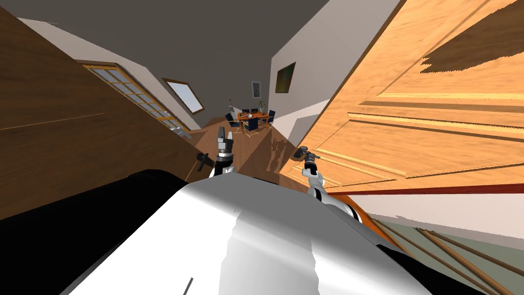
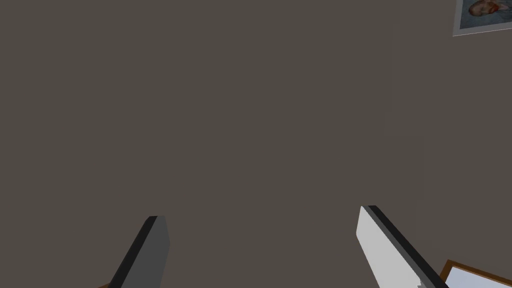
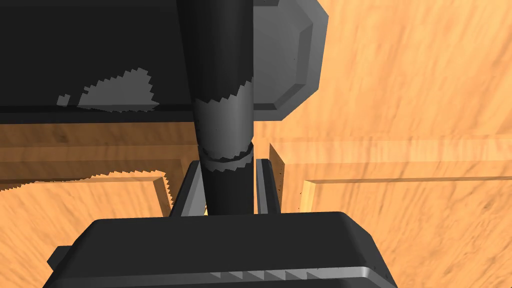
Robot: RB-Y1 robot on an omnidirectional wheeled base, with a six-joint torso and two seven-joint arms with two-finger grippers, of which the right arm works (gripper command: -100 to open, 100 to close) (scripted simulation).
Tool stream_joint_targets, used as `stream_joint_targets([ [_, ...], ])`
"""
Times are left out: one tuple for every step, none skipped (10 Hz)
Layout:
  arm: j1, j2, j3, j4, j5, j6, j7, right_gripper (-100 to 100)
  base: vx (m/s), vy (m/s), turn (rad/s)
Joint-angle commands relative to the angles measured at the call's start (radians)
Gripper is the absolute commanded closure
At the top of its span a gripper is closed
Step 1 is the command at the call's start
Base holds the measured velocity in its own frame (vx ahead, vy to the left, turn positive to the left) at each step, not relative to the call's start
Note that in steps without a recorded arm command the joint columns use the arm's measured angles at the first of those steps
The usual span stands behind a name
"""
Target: Push the door open
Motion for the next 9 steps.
stream_joint_targets([
  [0.002, -0.004, -0.012, 0.000, -0.004, 0.000, 0.005, 100, 0.124, 0.009, -0.052],
  [0.004, -0.006, -0.020, 0.001, -0.007, 0.001, 0.008, 100, 0.181, 0.065, -0.050],
  [0.005, -0.008, -0.028, 0.001, -0.009, 0.001, 0.012, 100, 0.184, 0.102, -0.060],
  [0.007, -0.011, -0.038, 0.001, -0.013, 0.002, 0.016, 100, 0.200, 0.056, -0.076],
  [0.009, -0.014, -0.048, 0.002, -0.016, 0.002, 0.021, 100, 0.206, 0.038, -0.047],
  [0.011, -0.017, -0.059, 0.002, -0.020, 0.002, 0.025, 100, 0.209, 0.045, -0.049],
  [0.012, -0.020, -0.070, 0.002, -0.023, 0.003, 0.030, 100, 0.191, 0.039, -0.057],
  [0.014, -0.023, -0.080, 0.003, -0.027, 0.003, 0.034, 100, 0.213, 0.072, -0.051],
  [0.016, -0.026, -0.090, 0.003, -0.030, 0.004, 0.038, 100, 0.182, 0.086, -0.070],
])
